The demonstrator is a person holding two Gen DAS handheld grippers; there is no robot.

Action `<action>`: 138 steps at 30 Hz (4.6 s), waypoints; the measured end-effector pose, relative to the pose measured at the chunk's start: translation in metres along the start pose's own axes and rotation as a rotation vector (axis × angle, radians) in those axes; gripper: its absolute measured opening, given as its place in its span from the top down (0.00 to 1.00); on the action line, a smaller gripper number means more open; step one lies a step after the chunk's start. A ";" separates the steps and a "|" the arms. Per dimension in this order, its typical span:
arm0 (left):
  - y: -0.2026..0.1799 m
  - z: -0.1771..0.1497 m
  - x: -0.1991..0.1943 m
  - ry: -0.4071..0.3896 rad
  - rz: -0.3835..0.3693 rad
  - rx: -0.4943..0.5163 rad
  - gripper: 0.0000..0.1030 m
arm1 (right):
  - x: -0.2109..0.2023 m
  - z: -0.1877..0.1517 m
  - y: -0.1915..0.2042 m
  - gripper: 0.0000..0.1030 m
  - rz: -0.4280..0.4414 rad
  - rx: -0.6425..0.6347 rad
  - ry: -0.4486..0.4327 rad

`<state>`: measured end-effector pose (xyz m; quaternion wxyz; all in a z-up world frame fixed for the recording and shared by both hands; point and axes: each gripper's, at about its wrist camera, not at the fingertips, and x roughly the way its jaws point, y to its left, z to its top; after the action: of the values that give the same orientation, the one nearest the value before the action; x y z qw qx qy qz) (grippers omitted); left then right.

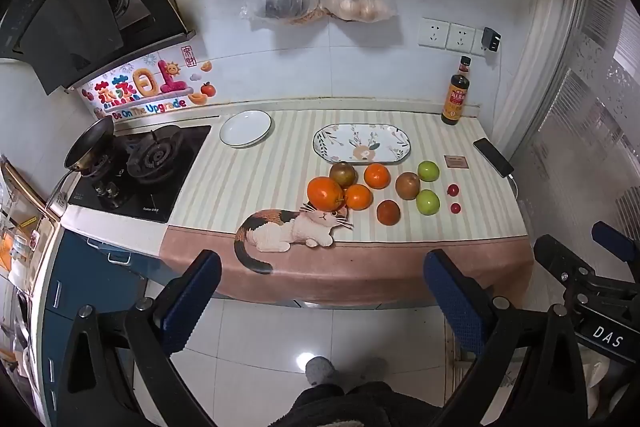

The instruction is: Organize fruits

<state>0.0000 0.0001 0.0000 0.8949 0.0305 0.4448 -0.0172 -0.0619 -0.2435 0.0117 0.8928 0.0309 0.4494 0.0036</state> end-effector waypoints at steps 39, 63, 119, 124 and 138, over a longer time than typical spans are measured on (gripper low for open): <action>-0.004 0.003 0.009 0.016 0.003 0.007 0.00 | 0.010 0.008 -0.007 0.00 0.010 0.013 0.006; -0.007 0.011 0.013 0.017 -0.001 -0.002 0.00 | 0.007 0.013 -0.001 0.00 0.007 0.003 -0.001; 0.066 0.060 0.231 0.227 0.070 -0.048 0.00 | 0.202 0.041 0.009 0.00 0.116 0.267 0.159; 0.070 0.066 0.332 0.475 -0.084 -0.239 0.00 | 0.281 0.064 0.002 0.00 0.135 0.267 0.240; 0.057 0.047 0.497 0.771 -0.202 -0.652 0.19 | 0.454 0.125 -0.018 0.00 0.220 0.203 0.488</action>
<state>0.3405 0.0519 -0.3658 0.6227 -0.2889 0.7256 0.0486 0.3086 -0.2524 -0.2793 0.7448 0.1669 0.6431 0.0628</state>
